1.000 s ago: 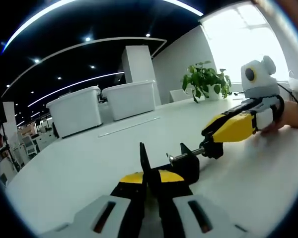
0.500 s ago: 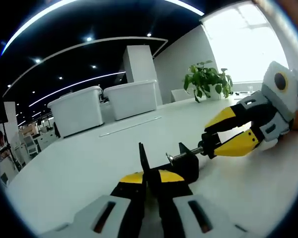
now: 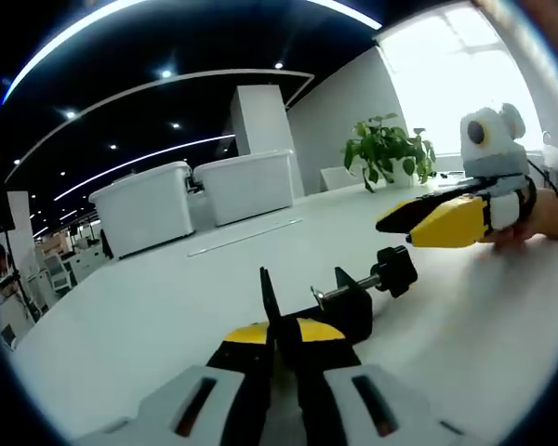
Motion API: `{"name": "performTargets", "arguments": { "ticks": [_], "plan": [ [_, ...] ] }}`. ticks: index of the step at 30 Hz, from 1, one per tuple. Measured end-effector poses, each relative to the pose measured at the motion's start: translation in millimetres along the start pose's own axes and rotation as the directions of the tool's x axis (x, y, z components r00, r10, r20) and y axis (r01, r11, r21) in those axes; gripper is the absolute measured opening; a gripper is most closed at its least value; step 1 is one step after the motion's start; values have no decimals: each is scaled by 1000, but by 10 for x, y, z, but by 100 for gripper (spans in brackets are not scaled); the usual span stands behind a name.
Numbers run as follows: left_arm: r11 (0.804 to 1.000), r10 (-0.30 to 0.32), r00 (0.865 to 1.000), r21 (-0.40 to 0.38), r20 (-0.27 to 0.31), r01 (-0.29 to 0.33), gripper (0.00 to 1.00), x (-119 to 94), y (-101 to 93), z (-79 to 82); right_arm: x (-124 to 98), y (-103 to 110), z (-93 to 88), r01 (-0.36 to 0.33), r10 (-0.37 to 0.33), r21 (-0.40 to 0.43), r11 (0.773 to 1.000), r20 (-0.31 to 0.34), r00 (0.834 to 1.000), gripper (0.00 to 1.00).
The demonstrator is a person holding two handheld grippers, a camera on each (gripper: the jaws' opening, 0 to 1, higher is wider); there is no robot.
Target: Clamp the fixed fixture on the desktop, loosen the retaining clip, secure it to the edge of the desk, and tighten the retaining clip.
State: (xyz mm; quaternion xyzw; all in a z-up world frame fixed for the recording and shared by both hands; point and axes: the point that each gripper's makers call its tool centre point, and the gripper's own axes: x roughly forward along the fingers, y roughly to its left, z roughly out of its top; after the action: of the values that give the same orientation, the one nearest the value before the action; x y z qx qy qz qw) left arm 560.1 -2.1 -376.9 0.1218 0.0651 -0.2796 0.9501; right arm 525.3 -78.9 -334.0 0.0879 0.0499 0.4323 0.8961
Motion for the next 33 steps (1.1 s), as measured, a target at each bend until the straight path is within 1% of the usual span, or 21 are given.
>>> {"name": "performTargets", "arguments": {
  "ticks": [3,5,7,11,13,17,19,23,25,26,27,28,31,32,33],
  "plan": [
    [1000,0,1000,1,0,0,8,2,1,0,-12,-11,5,-9,9,35,999,1,1000,26],
    [1000,-1,1000,0,0,1,8,2,0,0,11,-9,-36,-13,14,45,999,-20,1000,25],
    [1000,-1,1000,1,1,1,8,2,-1,1,38,11,-117,-12,13,20,1000,-58,998,25],
    [1000,-1,1000,2,1,1,8,2,-2,1,85,-4,-203,6,-9,-28,1000,-95,995,25],
    [1000,-1,1000,2,1,1,8,-1,-2,2,94,-18,-241,9,-13,-40,999,-112,994,20],
    [1000,-1,1000,3,2,1,8,-1,-3,0,90,-20,-218,4,-9,-44,999,-107,994,19],
    [1000,0,1000,3,2,0,8,-2,-4,1,91,-11,-209,5,-12,-76,997,-102,995,19],
    [1000,0,1000,3,2,0,8,-3,-4,0,93,5,-191,8,-24,-183,983,-88,996,19],
    [1000,0,1000,4,2,0,8,-5,-5,1,94,18,-182,12,-33,-248,969,-80,996,19],
    [1000,0,1000,4,2,0,8,-4,-5,1,94,33,-180,16,-39,-300,954,-72,997,19],
    [1000,0,1000,4,2,0,8,-3,-4,1,92,51,-179,19,-46,-362,932,-64,997,19],
    [1000,0,1000,3,3,0,8,-2,-4,2,92,55,-179,21,-48,-375,927,-63,997,19],
    [1000,0,1000,4,3,0,8,0,-3,2,100,81,-183,37,-72,-481,876,-53,996,19],
    [1000,0,1000,4,3,0,8,0,-3,2,104,87,-183,40,-77,-514,857,-50,996,19],
    [1000,1,1000,4,3,-1,8,1,-3,2,107,94,-184,43,-83,-551,833,-47,995,19]
  ]
}}
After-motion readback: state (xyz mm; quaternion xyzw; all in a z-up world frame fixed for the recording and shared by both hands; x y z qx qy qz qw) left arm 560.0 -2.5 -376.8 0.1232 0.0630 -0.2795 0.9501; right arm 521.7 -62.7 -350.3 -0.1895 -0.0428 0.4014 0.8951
